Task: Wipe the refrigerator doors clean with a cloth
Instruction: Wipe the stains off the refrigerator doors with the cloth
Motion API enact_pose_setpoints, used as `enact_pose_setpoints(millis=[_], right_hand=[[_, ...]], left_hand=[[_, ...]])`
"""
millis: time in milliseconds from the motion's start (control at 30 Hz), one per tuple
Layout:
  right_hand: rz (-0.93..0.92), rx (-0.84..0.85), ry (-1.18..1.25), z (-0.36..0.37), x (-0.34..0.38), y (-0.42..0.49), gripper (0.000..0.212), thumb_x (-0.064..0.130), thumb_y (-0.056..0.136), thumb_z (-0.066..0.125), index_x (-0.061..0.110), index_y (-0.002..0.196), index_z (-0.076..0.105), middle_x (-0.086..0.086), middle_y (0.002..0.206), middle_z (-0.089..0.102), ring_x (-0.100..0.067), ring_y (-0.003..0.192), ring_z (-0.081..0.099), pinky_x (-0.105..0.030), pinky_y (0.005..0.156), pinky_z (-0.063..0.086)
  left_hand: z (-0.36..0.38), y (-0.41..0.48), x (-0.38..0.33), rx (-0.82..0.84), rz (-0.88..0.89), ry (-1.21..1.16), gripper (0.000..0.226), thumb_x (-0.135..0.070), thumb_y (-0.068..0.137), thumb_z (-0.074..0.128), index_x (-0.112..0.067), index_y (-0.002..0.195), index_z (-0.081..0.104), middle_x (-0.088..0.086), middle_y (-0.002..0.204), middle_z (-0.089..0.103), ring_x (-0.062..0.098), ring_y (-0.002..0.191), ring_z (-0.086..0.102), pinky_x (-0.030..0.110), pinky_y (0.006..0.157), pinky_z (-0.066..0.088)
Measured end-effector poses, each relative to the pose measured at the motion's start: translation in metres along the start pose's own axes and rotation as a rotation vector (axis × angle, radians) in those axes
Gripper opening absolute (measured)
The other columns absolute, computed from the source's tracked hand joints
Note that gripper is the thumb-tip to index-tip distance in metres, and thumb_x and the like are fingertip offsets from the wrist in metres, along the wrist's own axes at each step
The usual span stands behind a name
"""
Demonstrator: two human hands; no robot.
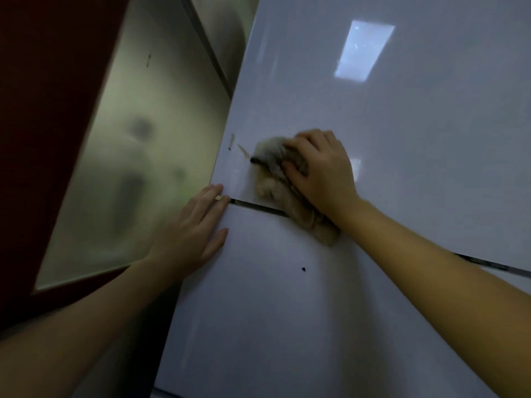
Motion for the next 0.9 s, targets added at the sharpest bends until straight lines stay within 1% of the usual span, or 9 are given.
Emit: enact_pose_setpoints(millis=[200,267,367,467,533,667,800,833,900], right_hand=[[0.033,-0.002,0.004,0.036,0.005,0.084,0.033,0.033,0.092,0.064,0.014,0.119,0.070,-0.009,0.113,0.067,-0.030,0.104,0.058,-0.037,0.082,0.048],[0.029,0.016,0.028,0.050,0.015,0.099,0.033,0.032,0.093,0.063,0.014,0.120,0.070,-0.009,0.114,0.067,-0.031,0.105,0.058,-0.038,0.084,0.048],[-0.062,0.073,0.055,0.067,0.038,0.101,0.036,0.034,0.094,0.060,0.015,0.123,0.069,-0.011,0.114,0.066,-0.033,0.104,0.059,-0.043,0.084,0.048],[-0.210,0.133,0.046,0.069,0.051,0.088,0.038,0.034,0.094,0.058,0.014,0.124,0.069,-0.012,0.115,0.067,-0.034,0.103,0.060,-0.042,0.082,0.047],[-0.257,0.137,0.026,0.064,0.047,0.085,0.038,0.033,0.095,0.059,0.014,0.125,0.069,-0.012,0.115,0.067,-0.033,0.104,0.060,-0.041,0.082,0.048],[-0.082,0.050,0.036,0.056,0.032,0.078,0.036,0.032,0.093,0.063,0.014,0.125,0.069,-0.012,0.114,0.066,-0.032,0.103,0.059,-0.045,0.084,0.051],[-0.194,0.101,0.051,0.053,0.044,0.049,0.036,0.031,0.093,0.065,0.014,0.125,0.069,-0.011,0.115,0.067,-0.032,0.102,0.059,-0.042,0.082,0.048],[-0.193,0.089,0.041,0.048,0.041,0.043,0.036,0.031,0.094,0.065,0.014,0.125,0.069,-0.010,0.115,0.067,-0.032,0.103,0.060,-0.043,0.082,0.049],[-0.083,0.012,0.026,0.034,0.025,0.031,0.034,0.029,0.094,0.067,0.013,0.123,0.070,-0.010,0.115,0.067,-0.032,0.103,0.060,-0.046,0.083,0.050]], left_hand=[[0.000,-0.002,0.002,0.023,-0.011,0.000,0.061,-0.041,0.101,0.039,-0.002,0.148,0.041,0.019,0.158,0.036,0.031,0.148,0.033,0.043,0.119,0.035],[-0.001,-0.004,0.001,0.018,-0.013,0.012,0.062,-0.042,0.100,0.040,-0.003,0.148,0.041,0.018,0.159,0.036,0.030,0.148,0.033,0.041,0.118,0.034],[0.001,-0.008,-0.002,0.013,-0.017,0.035,0.062,-0.043,0.101,0.039,-0.005,0.149,0.040,0.018,0.160,0.034,0.028,0.149,0.028,0.036,0.118,0.029],[0.004,-0.009,-0.004,-0.004,-0.017,0.023,0.062,-0.042,0.101,0.039,-0.003,0.148,0.041,0.021,0.160,0.033,0.030,0.150,0.026,0.036,0.118,0.028],[0.005,-0.008,-0.006,-0.013,-0.024,0.028,0.062,-0.043,0.100,0.039,-0.002,0.147,0.042,0.022,0.159,0.033,0.031,0.149,0.026,0.036,0.118,0.028],[0.005,-0.007,-0.008,-0.030,-0.033,0.011,0.062,-0.042,0.099,0.042,-0.001,0.146,0.042,0.023,0.159,0.033,0.032,0.149,0.027,0.033,0.120,0.020],[0.006,-0.007,-0.008,-0.050,-0.025,-0.001,0.061,-0.041,0.099,0.044,-0.001,0.145,0.045,0.024,0.157,0.036,0.034,0.148,0.030,0.037,0.117,0.028],[0.005,-0.007,-0.008,-0.051,-0.024,-0.002,0.061,-0.042,0.099,0.044,-0.001,0.145,0.045,0.024,0.158,0.035,0.033,0.149,0.030,0.037,0.118,0.028],[0.004,-0.007,-0.009,-0.047,-0.029,0.001,0.061,-0.042,0.100,0.042,-0.002,0.146,0.043,0.022,0.159,0.034,0.032,0.150,0.029,0.037,0.118,0.028]])
Point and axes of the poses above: each hand's wrist, its own y-axis towards the middle knuckle, its own z-axis out of the palm, x = y × z, the point moved 7 cm from there along y, towards the middle knuckle
